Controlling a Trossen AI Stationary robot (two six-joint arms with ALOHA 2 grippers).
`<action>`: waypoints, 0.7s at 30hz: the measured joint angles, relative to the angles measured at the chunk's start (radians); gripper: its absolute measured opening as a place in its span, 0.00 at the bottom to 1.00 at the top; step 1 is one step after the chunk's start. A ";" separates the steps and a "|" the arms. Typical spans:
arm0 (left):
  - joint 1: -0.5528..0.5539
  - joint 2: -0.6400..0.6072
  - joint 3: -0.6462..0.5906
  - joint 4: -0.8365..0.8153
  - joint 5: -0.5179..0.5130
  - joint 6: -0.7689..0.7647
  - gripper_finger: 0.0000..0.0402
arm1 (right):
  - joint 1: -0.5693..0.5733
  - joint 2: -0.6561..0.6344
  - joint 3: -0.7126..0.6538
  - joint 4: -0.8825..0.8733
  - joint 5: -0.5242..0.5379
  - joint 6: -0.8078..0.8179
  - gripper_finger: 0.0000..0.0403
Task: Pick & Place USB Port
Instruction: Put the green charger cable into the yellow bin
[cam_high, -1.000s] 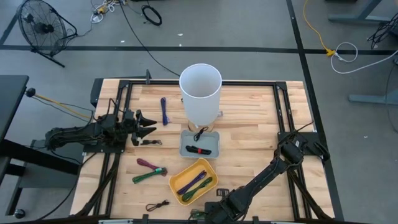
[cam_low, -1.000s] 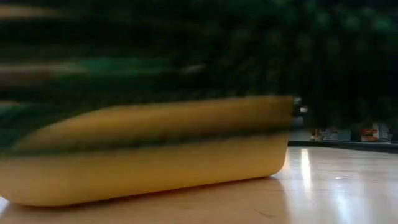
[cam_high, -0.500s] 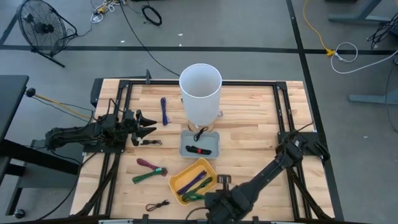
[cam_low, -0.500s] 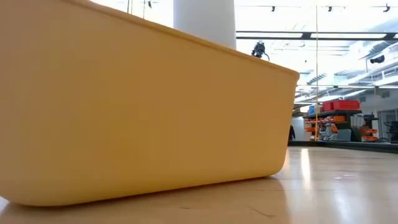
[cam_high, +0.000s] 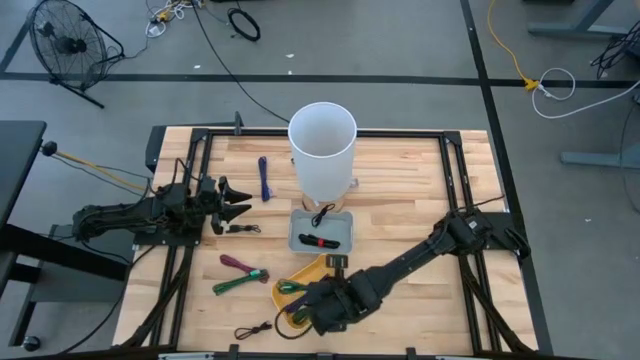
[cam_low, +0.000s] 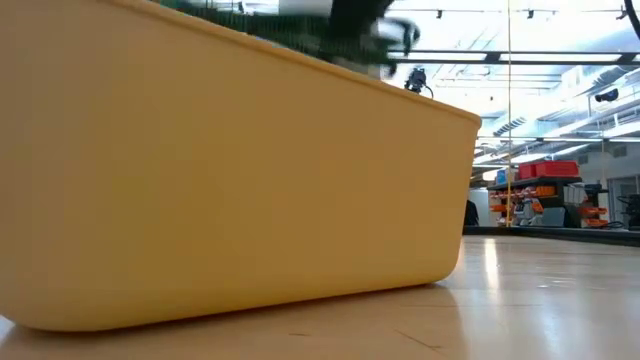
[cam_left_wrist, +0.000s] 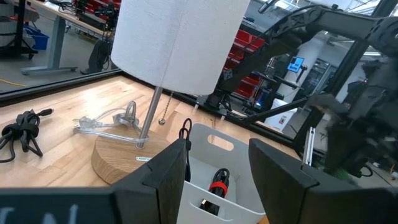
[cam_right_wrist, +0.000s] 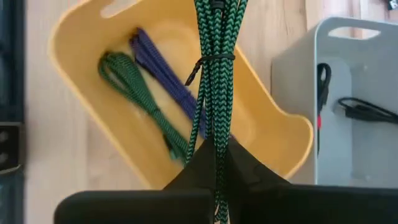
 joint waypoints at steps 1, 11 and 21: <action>0.000 0.000 0.000 0.000 0.000 0.000 0.45 | -0.007 0.000 -0.017 0.008 -0.012 -0.006 0.01; 0.000 0.000 0.000 0.000 0.000 0.009 0.45 | -0.049 0.001 -0.197 0.113 -0.105 -0.005 0.01; 0.000 0.000 0.000 0.000 0.000 0.009 0.45 | -0.042 0.002 -0.265 0.132 -0.157 0.185 0.01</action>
